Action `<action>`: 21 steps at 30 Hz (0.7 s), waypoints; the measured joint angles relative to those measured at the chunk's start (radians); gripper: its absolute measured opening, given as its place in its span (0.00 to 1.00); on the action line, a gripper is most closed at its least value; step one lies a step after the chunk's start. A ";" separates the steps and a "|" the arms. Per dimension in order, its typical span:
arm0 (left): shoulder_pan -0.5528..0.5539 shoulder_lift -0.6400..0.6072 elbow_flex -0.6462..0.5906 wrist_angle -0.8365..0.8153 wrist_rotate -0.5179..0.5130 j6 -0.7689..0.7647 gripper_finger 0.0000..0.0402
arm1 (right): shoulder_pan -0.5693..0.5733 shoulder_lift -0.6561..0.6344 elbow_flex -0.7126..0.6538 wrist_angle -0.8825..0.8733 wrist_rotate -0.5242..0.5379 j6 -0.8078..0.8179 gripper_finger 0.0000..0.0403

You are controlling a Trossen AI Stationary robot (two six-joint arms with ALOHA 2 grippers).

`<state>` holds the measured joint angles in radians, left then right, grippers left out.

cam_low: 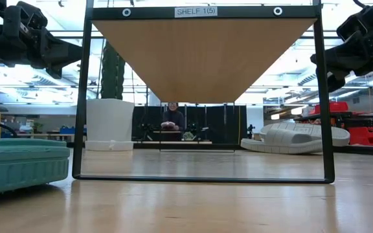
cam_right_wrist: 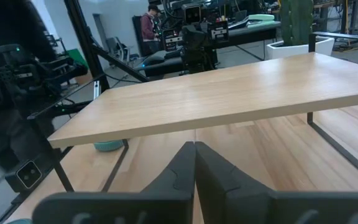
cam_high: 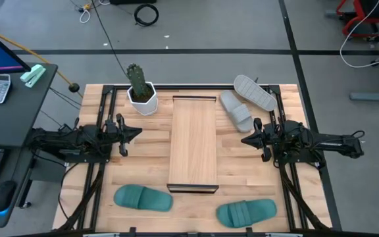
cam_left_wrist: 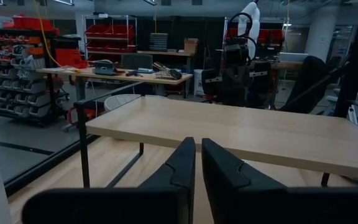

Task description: Pick and place slides into the shelf

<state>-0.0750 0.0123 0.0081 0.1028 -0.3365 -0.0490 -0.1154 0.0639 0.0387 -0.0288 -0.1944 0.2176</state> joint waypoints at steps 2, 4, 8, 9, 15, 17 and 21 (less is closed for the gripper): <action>0.000 0.000 0.000 0.000 0.000 0.000 0.08 | 0.000 0.000 0.000 0.000 0.000 0.000 0.04; 0.000 0.000 0.000 0.000 0.000 0.000 0.07 | 0.000 0.000 0.000 0.000 0.000 0.000 0.04; 0.000 0.000 0.000 0.000 0.000 0.000 0.06 | 0.000 0.000 0.000 0.000 0.000 0.000 0.04; 0.000 0.000 0.000 0.000 0.000 0.000 0.06 | 0.000 0.000 0.000 0.000 0.000 0.000 0.04; 0.000 0.000 0.000 0.000 0.000 0.000 0.08 | 0.000 0.000 0.000 0.000 0.000 0.000 0.04; 0.000 0.000 0.000 0.000 0.000 0.000 0.09 | 0.000 0.000 0.000 0.000 0.000 0.000 0.04; 0.000 0.000 0.000 0.000 0.000 0.000 0.08 | 0.000 0.000 0.000 0.000 0.000 0.000 0.04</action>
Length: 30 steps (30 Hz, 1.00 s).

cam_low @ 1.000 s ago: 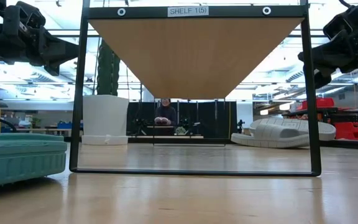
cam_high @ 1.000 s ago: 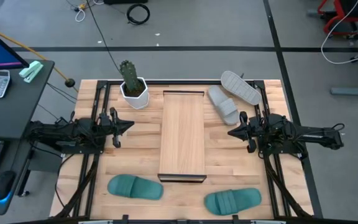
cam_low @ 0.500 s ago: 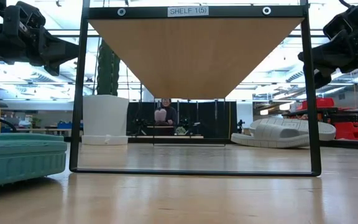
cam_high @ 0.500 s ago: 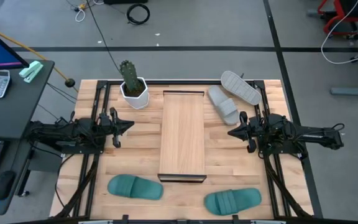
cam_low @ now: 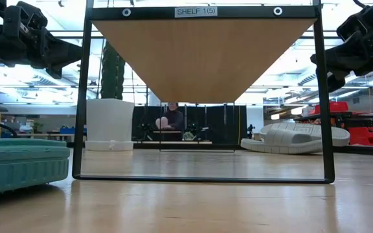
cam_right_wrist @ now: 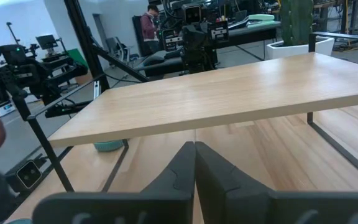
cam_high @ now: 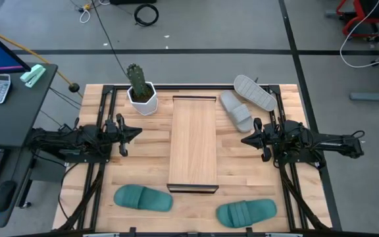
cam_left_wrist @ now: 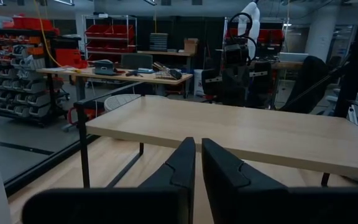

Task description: Pick and place slides into the shelf

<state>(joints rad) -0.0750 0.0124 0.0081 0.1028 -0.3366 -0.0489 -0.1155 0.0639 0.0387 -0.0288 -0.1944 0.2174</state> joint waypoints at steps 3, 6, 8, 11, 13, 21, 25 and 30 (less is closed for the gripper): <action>0.000 0.000 0.000 0.000 0.000 0.000 0.07 | 0.000 0.000 0.000 0.000 0.000 0.000 0.04; 0.000 0.000 0.000 0.000 0.000 0.000 0.06 | 0.000 0.000 0.000 0.000 0.000 0.000 0.04; 0.000 0.000 0.000 0.000 0.000 0.000 0.06 | 0.000 0.000 0.000 0.000 0.000 0.000 0.04; 0.000 0.000 0.000 0.000 0.000 0.000 0.07 | 0.000 0.000 0.000 0.000 0.000 0.000 0.04; 0.000 0.000 0.000 0.000 0.000 0.000 0.08 | 0.000 0.000 0.000 0.000 0.000 0.000 0.04; 0.000 0.000 0.000 0.000 0.000 0.054 0.08 | 0.000 0.000 0.000 0.000 0.000 0.000 0.04; 0.000 0.000 0.000 0.000 0.000 0.193 0.06 | 0.000 0.000 0.000 0.000 0.000 0.000 0.04; 0.000 0.000 0.000 0.000 0.000 0.219 0.07 | 0.000 0.000 0.000 0.000 0.000 0.000 0.04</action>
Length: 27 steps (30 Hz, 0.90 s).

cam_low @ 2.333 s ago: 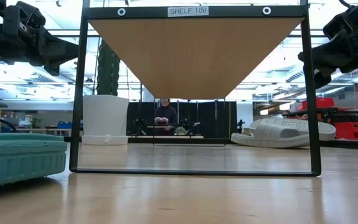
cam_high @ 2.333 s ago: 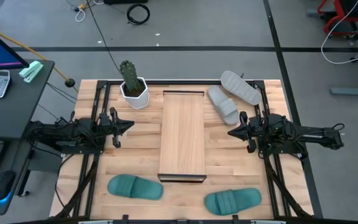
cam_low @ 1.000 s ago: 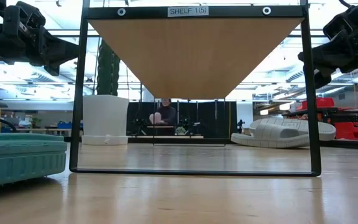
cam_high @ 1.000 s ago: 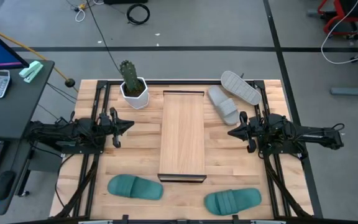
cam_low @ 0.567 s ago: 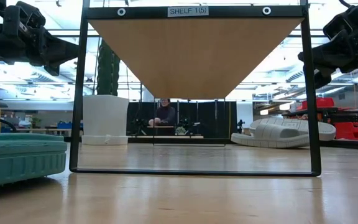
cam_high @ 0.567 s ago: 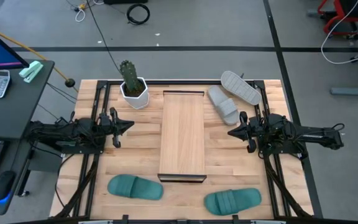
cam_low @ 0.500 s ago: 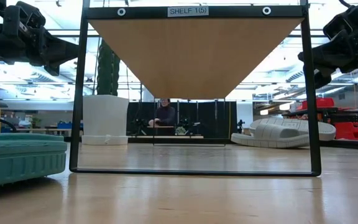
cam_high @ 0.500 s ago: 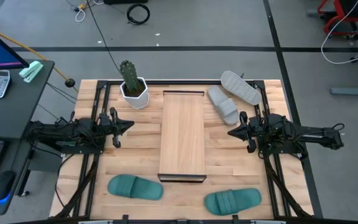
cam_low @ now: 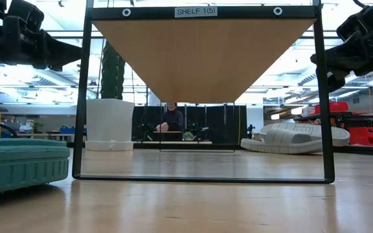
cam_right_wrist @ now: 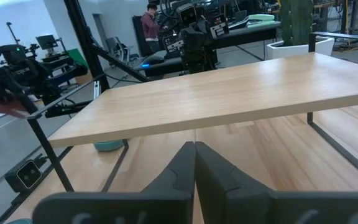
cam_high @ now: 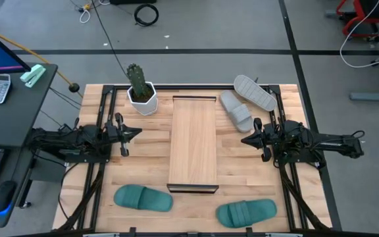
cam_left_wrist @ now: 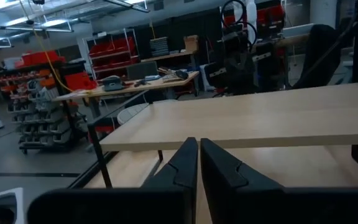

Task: Pick and place slides into the shelf
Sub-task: Put the left green slide on the shelf

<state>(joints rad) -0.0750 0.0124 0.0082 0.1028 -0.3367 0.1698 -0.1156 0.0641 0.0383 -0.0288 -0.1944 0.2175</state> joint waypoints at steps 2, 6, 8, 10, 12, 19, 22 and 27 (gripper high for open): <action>0.000 0.000 0.000 0.000 0.000 -0.001 0.07 | 0.000 0.000 0.000 0.000 0.000 0.000 0.04; 0.000 0.000 0.000 0.003 0.000 -0.002 0.09 | 0.000 0.000 0.000 0.000 0.000 0.000 0.04; 0.000 0.000 0.000 0.003 0.000 -0.017 0.09 | 0.000 0.000 0.000 0.000 0.000 0.000 0.04; -0.001 0.000 0.000 0.005 0.001 -0.110 0.08 | 0.000 0.000 0.000 0.000 0.000 0.013 0.04; -0.001 0.000 0.000 0.006 0.000 -0.277 0.07 | 0.000 0.000 0.000 0.000 -0.001 0.061 0.04; -0.001 0.000 0.000 0.024 0.000 -0.656 0.06 | 0.000 0.000 0.000 0.000 -0.001 0.309 0.04; -0.001 0.000 0.000 0.029 0.000 -0.746 0.07 | 0.000 0.000 0.000 0.000 -0.001 0.339 0.04; -0.001 0.000 0.000 0.048 0.000 -0.885 0.09 | 0.000 0.000 0.000 0.001 -0.001 0.365 0.04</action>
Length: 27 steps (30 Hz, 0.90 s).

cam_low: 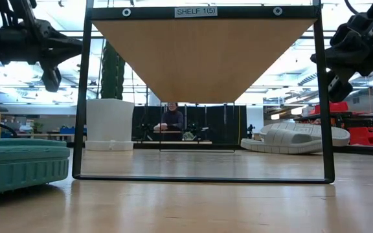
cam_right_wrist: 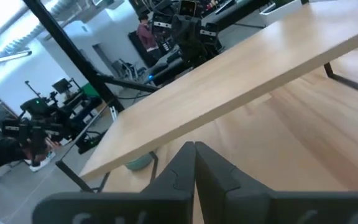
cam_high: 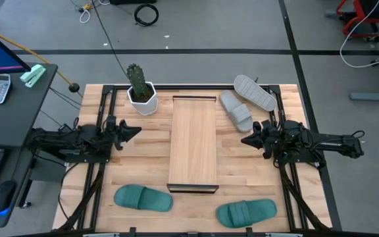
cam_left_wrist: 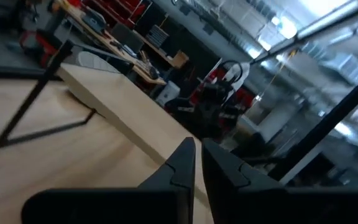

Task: Pick and place slides into the shelf
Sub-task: Put the left green slide on the shelf

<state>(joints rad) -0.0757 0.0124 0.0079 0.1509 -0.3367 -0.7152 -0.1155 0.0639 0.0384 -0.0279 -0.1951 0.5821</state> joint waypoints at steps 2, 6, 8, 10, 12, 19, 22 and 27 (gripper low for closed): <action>0.000 0.000 0.000 0.007 -0.006 -0.008 0.09 | 0.000 0.000 0.000 0.002 0.010 0.048 0.04; 0.000 0.000 0.000 0.016 -0.026 0.024 0.08 | 0.000 0.000 -0.001 0.002 0.057 0.081 0.04; 0.000 0.000 0.000 0.015 -0.026 0.019 0.07 | 0.000 0.000 -0.002 0.002 0.094 0.084 0.04; 0.000 0.000 0.000 0.015 -0.026 0.011 0.07 | 0.000 0.000 -0.002 0.002 0.152 0.132 0.04; 0.000 0.000 0.000 0.013 -0.026 -0.049 0.07 | 0.000 0.000 -0.002 0.003 0.197 0.204 0.04; 0.000 0.000 0.000 -0.010 -0.010 -0.092 0.11 | 0.000 0.000 -0.002 0.005 0.303 0.420 0.04; 0.000 0.000 0.000 -0.009 0.021 -0.063 0.14 | 0.000 0.000 -0.002 0.019 0.347 0.436 0.04; 0.000 0.000 0.000 -0.008 0.026 -0.118 0.19 | 0.000 0.000 0.005 0.096 0.399 0.416 0.04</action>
<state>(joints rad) -0.0761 0.0128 0.0082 0.1427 -0.3107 -0.8331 -0.1156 0.0639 0.0435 0.0679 0.2036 0.9985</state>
